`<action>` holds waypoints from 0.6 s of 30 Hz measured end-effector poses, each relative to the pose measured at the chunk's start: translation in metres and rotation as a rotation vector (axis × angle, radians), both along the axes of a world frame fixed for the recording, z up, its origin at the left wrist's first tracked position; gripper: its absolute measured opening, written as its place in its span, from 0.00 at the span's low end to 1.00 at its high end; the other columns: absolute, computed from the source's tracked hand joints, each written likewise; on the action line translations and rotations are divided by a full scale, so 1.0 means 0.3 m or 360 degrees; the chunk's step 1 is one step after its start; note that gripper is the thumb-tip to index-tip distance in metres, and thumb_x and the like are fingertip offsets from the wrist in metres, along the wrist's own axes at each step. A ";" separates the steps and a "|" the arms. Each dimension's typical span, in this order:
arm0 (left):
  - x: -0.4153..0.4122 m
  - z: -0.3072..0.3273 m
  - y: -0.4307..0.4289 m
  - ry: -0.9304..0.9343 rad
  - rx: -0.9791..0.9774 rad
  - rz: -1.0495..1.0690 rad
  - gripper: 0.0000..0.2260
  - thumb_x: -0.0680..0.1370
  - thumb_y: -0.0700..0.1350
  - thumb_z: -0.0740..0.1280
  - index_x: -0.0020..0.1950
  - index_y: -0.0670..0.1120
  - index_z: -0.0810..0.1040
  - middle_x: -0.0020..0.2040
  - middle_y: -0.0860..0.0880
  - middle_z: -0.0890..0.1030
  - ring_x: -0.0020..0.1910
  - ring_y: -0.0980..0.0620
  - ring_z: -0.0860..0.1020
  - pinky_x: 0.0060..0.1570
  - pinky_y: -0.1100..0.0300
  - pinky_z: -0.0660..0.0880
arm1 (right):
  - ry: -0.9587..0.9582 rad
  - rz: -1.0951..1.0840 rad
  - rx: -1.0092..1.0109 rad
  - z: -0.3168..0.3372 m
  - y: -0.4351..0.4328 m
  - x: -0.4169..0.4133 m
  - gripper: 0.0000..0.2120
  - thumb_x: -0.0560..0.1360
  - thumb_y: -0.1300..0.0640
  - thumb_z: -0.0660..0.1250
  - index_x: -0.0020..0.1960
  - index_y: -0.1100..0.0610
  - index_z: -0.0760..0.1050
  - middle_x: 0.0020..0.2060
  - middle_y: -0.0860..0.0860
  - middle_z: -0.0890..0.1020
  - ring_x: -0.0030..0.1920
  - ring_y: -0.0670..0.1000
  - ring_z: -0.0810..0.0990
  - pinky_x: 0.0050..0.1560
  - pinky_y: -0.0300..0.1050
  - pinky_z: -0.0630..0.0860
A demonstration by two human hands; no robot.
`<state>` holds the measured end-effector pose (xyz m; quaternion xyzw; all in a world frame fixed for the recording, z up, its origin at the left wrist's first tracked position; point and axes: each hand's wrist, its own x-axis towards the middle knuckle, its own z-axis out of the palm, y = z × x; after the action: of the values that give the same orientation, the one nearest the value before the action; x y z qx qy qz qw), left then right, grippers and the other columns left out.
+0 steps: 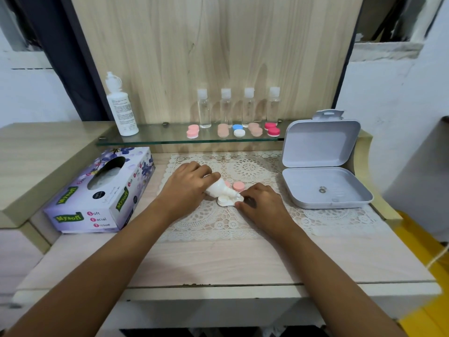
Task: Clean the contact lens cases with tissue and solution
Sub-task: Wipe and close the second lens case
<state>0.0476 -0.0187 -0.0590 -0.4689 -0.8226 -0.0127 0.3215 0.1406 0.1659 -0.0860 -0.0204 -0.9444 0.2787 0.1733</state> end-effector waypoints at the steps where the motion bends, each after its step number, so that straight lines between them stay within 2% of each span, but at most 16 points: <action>1: 0.000 -0.001 0.000 -0.0001 0.0001 0.0000 0.23 0.61 0.45 0.80 0.53 0.42 0.81 0.43 0.44 0.82 0.39 0.43 0.78 0.40 0.53 0.75 | -0.0002 0.0000 0.0000 0.000 0.000 0.000 0.12 0.73 0.51 0.66 0.54 0.53 0.79 0.49 0.50 0.78 0.54 0.52 0.72 0.57 0.50 0.69; 7: -0.005 -0.013 -0.011 -0.0029 0.0027 0.0028 0.24 0.60 0.46 0.80 0.54 0.42 0.80 0.44 0.44 0.82 0.39 0.43 0.78 0.38 0.54 0.75 | 0.0000 -0.0002 -0.0016 0.002 -0.002 0.000 0.12 0.73 0.51 0.66 0.54 0.53 0.79 0.50 0.51 0.78 0.54 0.52 0.72 0.57 0.50 0.69; 12: -0.018 -0.038 -0.029 -0.0212 0.0170 0.0099 0.25 0.65 0.50 0.78 0.59 0.43 0.77 0.49 0.44 0.81 0.44 0.43 0.78 0.43 0.52 0.75 | 0.0001 -0.0001 -0.0007 0.001 -0.001 0.004 0.11 0.73 0.52 0.66 0.53 0.54 0.80 0.49 0.51 0.78 0.54 0.52 0.72 0.57 0.50 0.69; 16: -0.003 -0.047 -0.033 -0.0595 0.0551 0.0186 0.25 0.70 0.50 0.74 0.64 0.45 0.73 0.57 0.47 0.79 0.53 0.46 0.76 0.49 0.52 0.75 | 0.0019 -0.0005 -0.0018 0.001 -0.003 0.004 0.10 0.73 0.51 0.66 0.52 0.54 0.80 0.49 0.50 0.78 0.54 0.52 0.72 0.58 0.51 0.69; 18: 0.005 -0.041 -0.029 -0.0811 0.0805 0.0236 0.24 0.71 0.50 0.73 0.65 0.47 0.73 0.57 0.50 0.77 0.54 0.50 0.75 0.51 0.54 0.73 | 0.0027 -0.0004 -0.0023 0.000 -0.004 0.005 0.10 0.73 0.51 0.66 0.52 0.53 0.80 0.49 0.49 0.77 0.54 0.51 0.72 0.58 0.51 0.69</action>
<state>0.0493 -0.0274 -0.0714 -0.2956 -0.8788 -0.3087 0.2120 0.1420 0.1647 -0.0860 -0.0205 -0.9408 0.2855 0.1816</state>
